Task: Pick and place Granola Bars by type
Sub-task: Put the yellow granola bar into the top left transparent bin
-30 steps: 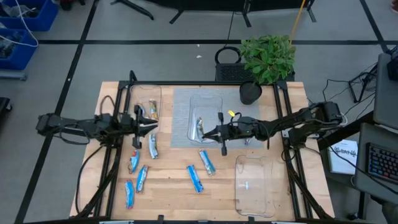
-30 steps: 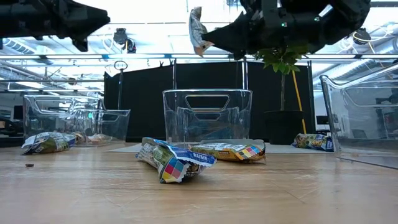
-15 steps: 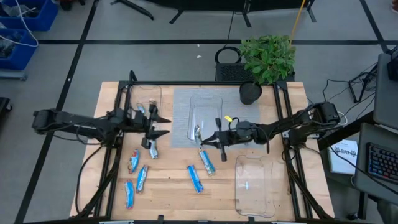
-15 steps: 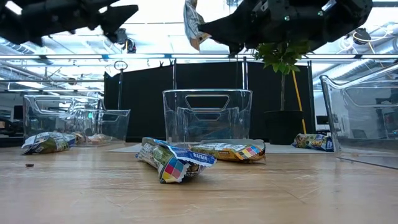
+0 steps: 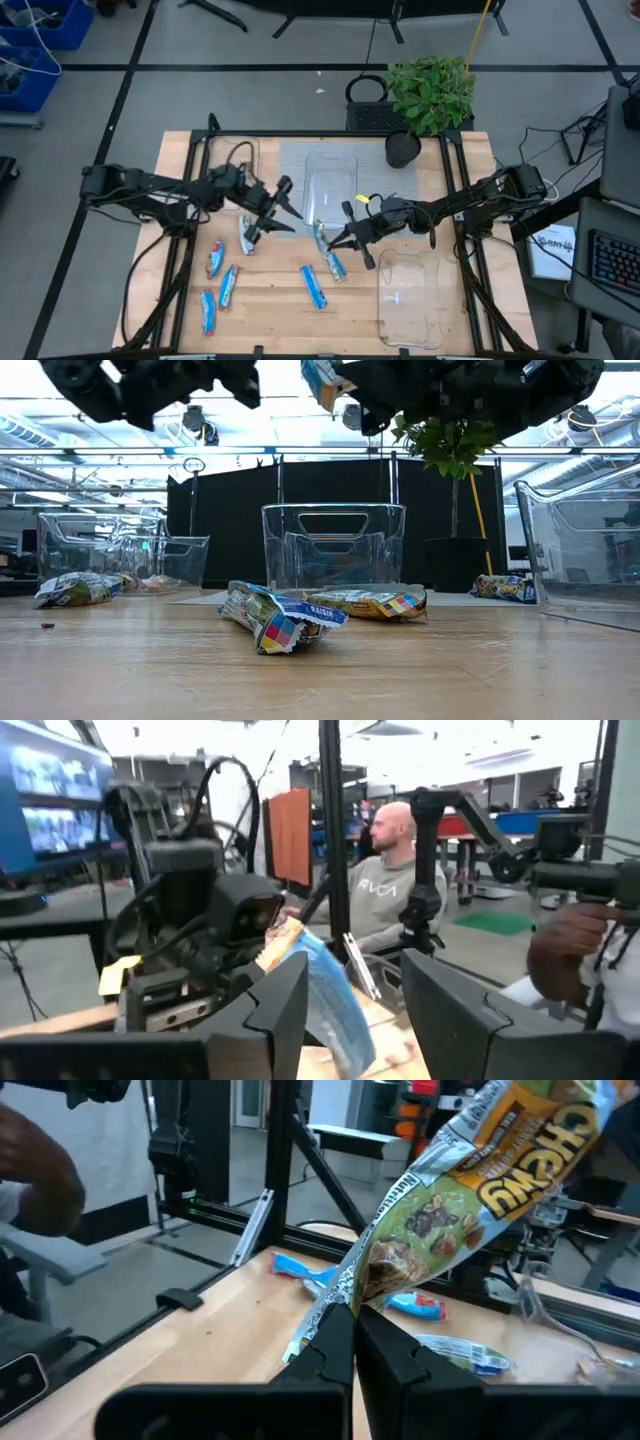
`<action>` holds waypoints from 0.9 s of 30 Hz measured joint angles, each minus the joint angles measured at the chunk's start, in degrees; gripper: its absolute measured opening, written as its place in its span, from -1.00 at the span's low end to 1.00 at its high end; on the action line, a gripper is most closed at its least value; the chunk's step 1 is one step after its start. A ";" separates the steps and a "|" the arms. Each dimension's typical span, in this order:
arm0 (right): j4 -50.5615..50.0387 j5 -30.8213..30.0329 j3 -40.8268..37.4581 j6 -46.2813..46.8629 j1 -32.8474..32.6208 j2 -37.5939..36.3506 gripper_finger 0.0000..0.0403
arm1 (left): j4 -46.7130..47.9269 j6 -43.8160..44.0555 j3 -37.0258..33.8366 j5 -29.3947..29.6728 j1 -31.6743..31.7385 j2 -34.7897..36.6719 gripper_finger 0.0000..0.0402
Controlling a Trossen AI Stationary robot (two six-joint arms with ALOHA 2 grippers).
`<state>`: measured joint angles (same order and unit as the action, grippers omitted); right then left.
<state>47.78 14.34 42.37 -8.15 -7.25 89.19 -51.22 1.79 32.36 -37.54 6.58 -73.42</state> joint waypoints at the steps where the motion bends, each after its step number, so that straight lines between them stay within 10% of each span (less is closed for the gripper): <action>1: 0.01 0.96 0.00 0.20 0.00 0.00 -1.00 | 0.04 -0.01 0.94 -0.03 0.16 -1.36 -0.18; 27: 0.41 5.42 0.00 1.45 0.00 0.00 -1.00 | -7.48 5.14 5.79 -7.55 0.68 -10.67 -0.18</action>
<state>48.18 19.76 42.37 -6.70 -7.25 89.19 -58.71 6.92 38.15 -45.09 7.26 -84.09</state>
